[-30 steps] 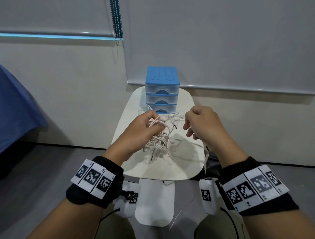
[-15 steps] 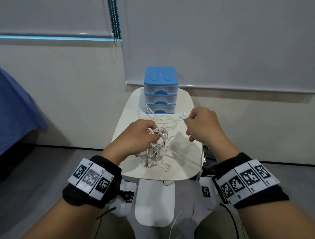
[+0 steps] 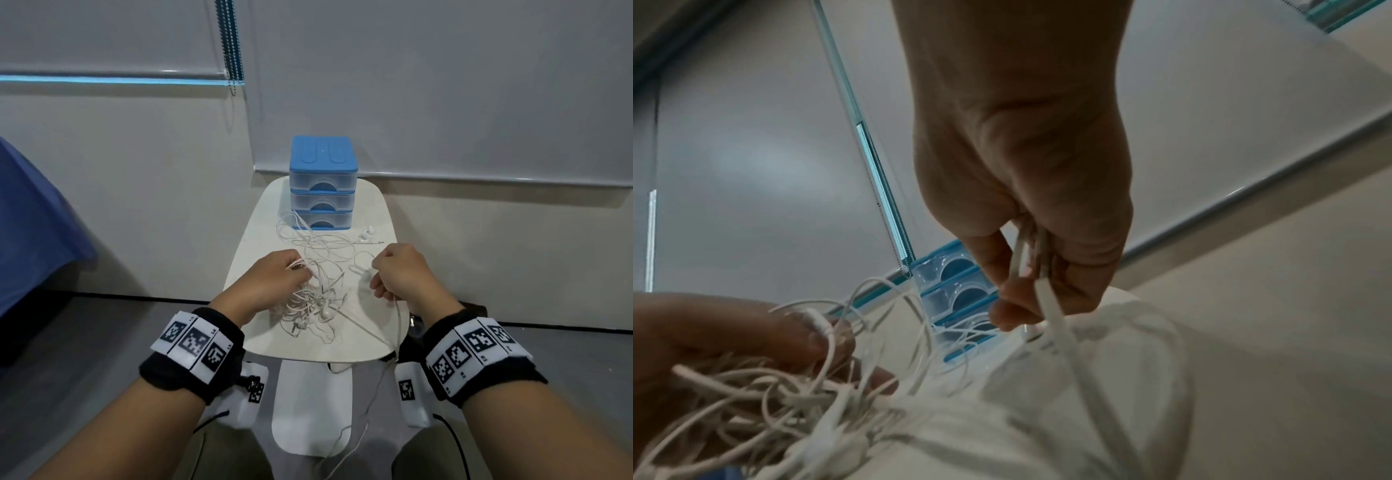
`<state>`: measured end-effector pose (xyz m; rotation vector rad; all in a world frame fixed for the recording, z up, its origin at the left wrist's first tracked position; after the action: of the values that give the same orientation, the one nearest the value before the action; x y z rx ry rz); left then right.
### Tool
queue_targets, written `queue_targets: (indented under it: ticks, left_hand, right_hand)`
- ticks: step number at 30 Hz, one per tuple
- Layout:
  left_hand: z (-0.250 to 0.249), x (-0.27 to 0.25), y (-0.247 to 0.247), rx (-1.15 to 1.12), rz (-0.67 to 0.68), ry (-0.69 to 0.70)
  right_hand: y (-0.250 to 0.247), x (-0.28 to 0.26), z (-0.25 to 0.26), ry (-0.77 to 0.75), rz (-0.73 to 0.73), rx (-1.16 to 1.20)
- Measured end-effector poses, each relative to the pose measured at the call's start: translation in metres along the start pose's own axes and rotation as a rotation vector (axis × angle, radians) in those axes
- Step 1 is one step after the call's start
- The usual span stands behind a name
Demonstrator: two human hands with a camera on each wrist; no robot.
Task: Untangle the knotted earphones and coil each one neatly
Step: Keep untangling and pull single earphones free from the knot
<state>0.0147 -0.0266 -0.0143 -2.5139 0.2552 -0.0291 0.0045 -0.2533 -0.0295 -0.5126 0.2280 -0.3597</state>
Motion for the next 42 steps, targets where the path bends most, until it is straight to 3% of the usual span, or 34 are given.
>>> queue_targets:
  ticks: [3,8,11,15,23,29,35,38,42]
  left_hand:
    - [0.001,0.001,0.007,0.119,0.005,0.027]
    - [0.006,0.005,0.009,0.129,0.018,0.031]
    - [0.009,0.008,0.010,0.092,0.035,0.016]
    - [0.013,0.014,0.009,0.017,0.064,-0.005]
    - [0.016,0.013,0.006,-0.035,0.071,-0.029]
    - [0.019,0.011,0.010,-0.059,0.082,-0.033]
    - [0.022,-0.006,0.018,-0.128,0.278,0.040]
    - [0.019,-0.011,0.014,-0.108,0.209,0.084]
    - [0.017,-0.021,0.015,-0.395,0.123,0.074]
  right_hand:
    - [0.010,0.000,-0.008,0.011,0.017,0.037]
    - [0.016,-0.008,-0.013,-0.038,0.051,0.169]
    - [0.019,-0.011,-0.014,-0.079,0.165,0.161]
    - [0.027,-0.015,-0.013,-0.081,0.328,0.051]
    - [0.041,-0.022,-0.011,-0.195,0.444,-0.259]
    - [0.034,-0.021,-0.017,-0.148,0.335,-0.130]
    - [0.029,-0.020,-0.017,-0.115,0.324,0.064]
    - [0.023,-0.019,-0.017,-0.079,0.294,0.181]
    - [0.013,-0.014,-0.027,-0.016,0.268,0.309]
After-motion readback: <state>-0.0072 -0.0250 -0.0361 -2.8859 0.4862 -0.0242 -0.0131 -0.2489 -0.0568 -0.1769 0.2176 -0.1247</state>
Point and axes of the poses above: each hand's wrist, its own x-axis towards the middle knuckle, its own y-axis out of the palm, z = x × y, the point moved 7 cm from there along x, towards the middle knuckle, and after that the axes turned 5 degrees about -z, right-handed, at the moved point
